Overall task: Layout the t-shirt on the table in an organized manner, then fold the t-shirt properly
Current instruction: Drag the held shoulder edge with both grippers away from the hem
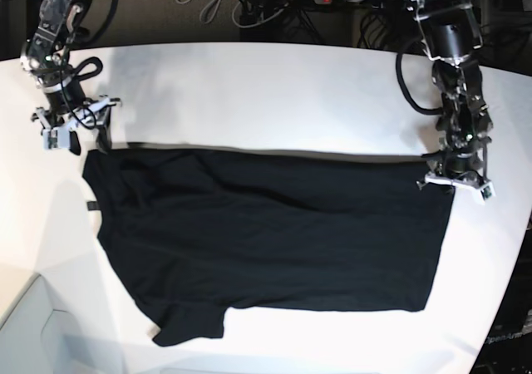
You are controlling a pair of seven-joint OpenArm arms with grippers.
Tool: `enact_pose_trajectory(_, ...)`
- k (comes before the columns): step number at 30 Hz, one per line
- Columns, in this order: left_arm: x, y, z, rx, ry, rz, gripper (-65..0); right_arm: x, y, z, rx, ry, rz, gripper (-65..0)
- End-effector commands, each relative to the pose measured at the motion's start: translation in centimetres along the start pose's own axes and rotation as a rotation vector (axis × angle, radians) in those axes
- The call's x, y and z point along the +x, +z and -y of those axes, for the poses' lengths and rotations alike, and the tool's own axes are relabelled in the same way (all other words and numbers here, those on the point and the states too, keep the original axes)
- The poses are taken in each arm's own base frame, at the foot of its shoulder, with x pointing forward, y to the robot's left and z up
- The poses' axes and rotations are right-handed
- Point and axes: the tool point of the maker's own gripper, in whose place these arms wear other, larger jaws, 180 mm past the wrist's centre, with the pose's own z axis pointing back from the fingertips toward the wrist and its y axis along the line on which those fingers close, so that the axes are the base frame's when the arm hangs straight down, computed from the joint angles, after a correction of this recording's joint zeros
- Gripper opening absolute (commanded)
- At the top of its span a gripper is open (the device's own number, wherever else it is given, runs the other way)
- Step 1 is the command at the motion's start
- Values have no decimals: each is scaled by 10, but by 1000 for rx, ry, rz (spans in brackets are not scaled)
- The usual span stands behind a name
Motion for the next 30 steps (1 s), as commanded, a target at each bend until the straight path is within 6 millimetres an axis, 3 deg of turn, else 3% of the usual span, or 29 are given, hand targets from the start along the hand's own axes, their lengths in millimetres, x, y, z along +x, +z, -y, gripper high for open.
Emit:
enact_pose_trajectory(1, 3, 0, 1, -5, 1, -8, -574, 12, -1, 6, 0, 4, 41, -254)
enact_pose_trajectory(3, 3, 0, 1, -5, 1, -11, -650, 9, -3, 14, -4, 5, 27, -254)
enact_pose_trajectory(11, 2, 0, 1, -4, 2, -12, -650, 23, -14, 16, -3, 8, 56, -254)
enact_pose_trajectory(19, 2, 0, 0, -3, 0, -12, -650, 2, -33, 17, 7, -79, 8, -264)
enact_pose_trajectory(21, 4, 0, 0, -3, 1, -6, -650, -3, -32, 17, 7, -82, -3, -321)
enact_pose_trajectory(25, -4, 8, -7, 5, -12, -11, -650, -16, -23, 18, 3, -77, -31, -605)
enact_pose_trajectory(26, -6, 13, -9, 6, -20, -12, -650, -14, -15, 24, -7, -46, -39, -650)
enact_pose_trajectory(30, -6, 35, -6, -15, -53, -62, -650, -13, 16, 23, -13, 38, -39, -650)
